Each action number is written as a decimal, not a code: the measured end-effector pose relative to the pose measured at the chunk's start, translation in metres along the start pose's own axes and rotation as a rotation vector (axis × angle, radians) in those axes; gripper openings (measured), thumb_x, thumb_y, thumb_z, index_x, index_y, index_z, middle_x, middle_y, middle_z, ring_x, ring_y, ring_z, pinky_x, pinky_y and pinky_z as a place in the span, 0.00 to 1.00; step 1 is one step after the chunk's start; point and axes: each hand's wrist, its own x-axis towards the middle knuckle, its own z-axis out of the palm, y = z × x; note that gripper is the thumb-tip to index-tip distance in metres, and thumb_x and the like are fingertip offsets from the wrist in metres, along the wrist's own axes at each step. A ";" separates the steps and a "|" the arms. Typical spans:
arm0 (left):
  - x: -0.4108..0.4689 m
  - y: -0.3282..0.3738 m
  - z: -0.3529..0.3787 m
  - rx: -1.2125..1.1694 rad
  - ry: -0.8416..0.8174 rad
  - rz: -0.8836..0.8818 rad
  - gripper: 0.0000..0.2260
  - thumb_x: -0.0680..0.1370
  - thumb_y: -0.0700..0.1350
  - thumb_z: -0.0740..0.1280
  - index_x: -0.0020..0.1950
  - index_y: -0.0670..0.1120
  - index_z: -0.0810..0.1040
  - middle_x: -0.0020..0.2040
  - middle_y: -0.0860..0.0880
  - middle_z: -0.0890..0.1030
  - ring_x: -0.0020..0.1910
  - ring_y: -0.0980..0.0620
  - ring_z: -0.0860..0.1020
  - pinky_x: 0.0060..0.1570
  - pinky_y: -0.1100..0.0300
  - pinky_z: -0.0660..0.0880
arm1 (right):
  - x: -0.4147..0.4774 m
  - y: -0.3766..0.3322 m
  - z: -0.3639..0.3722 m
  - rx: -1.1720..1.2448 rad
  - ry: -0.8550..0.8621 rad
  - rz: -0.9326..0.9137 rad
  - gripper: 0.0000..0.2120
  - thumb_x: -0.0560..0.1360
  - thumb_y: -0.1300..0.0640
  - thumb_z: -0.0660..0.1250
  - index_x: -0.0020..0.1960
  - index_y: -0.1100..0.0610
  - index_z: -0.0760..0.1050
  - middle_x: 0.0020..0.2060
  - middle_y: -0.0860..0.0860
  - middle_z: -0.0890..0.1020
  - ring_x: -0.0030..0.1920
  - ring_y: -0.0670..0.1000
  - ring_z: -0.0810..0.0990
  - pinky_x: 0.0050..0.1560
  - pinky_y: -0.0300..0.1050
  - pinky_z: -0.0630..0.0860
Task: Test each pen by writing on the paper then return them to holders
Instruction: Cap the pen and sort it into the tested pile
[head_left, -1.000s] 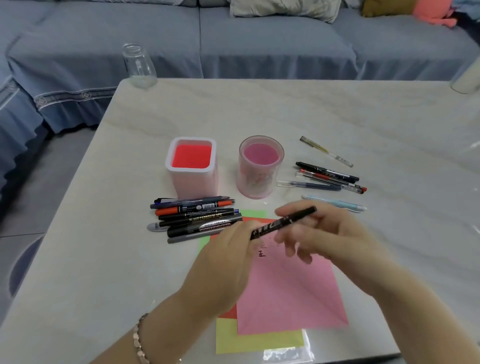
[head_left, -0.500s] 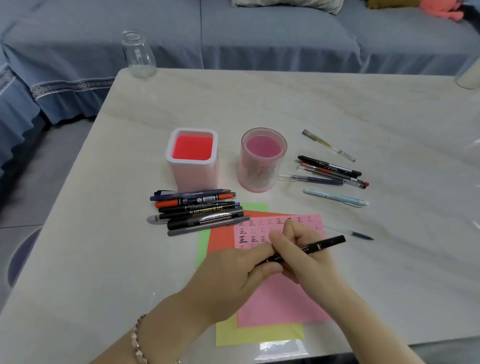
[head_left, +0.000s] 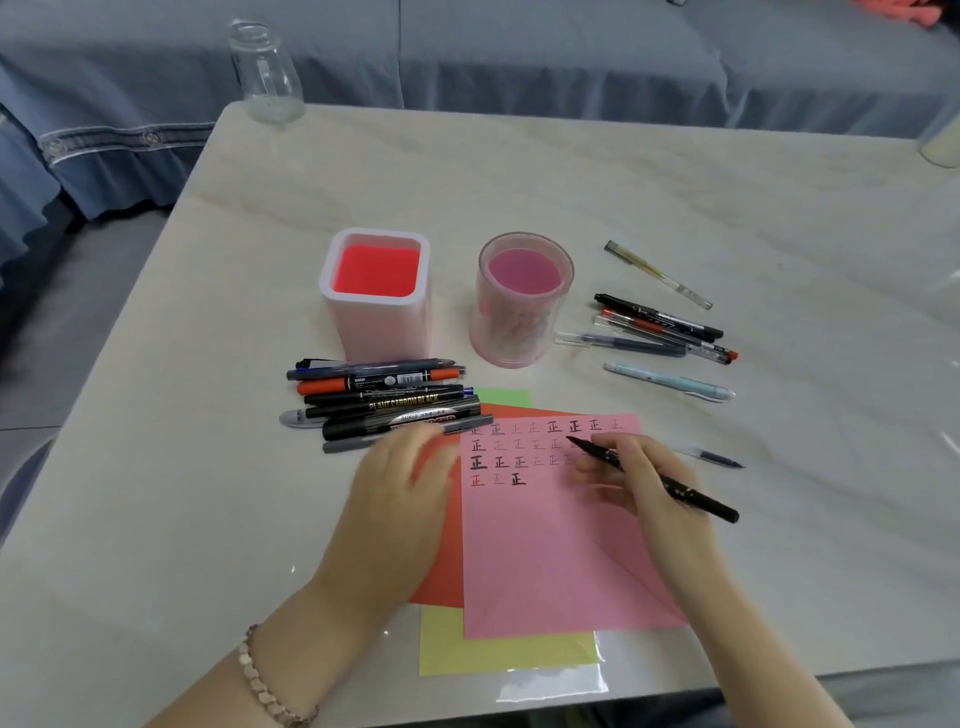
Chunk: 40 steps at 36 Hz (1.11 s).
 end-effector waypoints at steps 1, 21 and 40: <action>-0.001 0.006 0.002 -0.041 -0.059 0.055 0.11 0.76 0.41 0.58 0.57 0.42 0.72 0.55 0.38 0.78 0.56 0.43 0.72 0.58 0.51 0.69 | 0.001 0.000 0.002 -0.003 0.007 0.002 0.13 0.79 0.60 0.58 0.44 0.55 0.81 0.40 0.58 0.84 0.43 0.57 0.83 0.49 0.53 0.78; -0.010 0.015 0.022 -0.140 -0.386 0.110 0.17 0.76 0.53 0.59 0.64 0.56 0.75 0.70 0.42 0.68 0.72 0.47 0.60 0.71 0.54 0.52 | 0.014 0.033 0.043 -0.194 0.381 -0.226 0.20 0.72 0.57 0.65 0.25 0.54 0.59 0.19 0.45 0.64 0.24 0.43 0.63 0.27 0.34 0.60; -0.009 0.019 0.017 -0.147 -0.409 0.086 0.18 0.76 0.53 0.59 0.63 0.55 0.76 0.70 0.41 0.69 0.72 0.48 0.59 0.72 0.57 0.48 | 0.015 0.038 0.044 -0.232 0.328 -0.306 0.17 0.69 0.56 0.63 0.26 0.54 0.59 0.21 0.46 0.66 0.24 0.43 0.63 0.28 0.33 0.61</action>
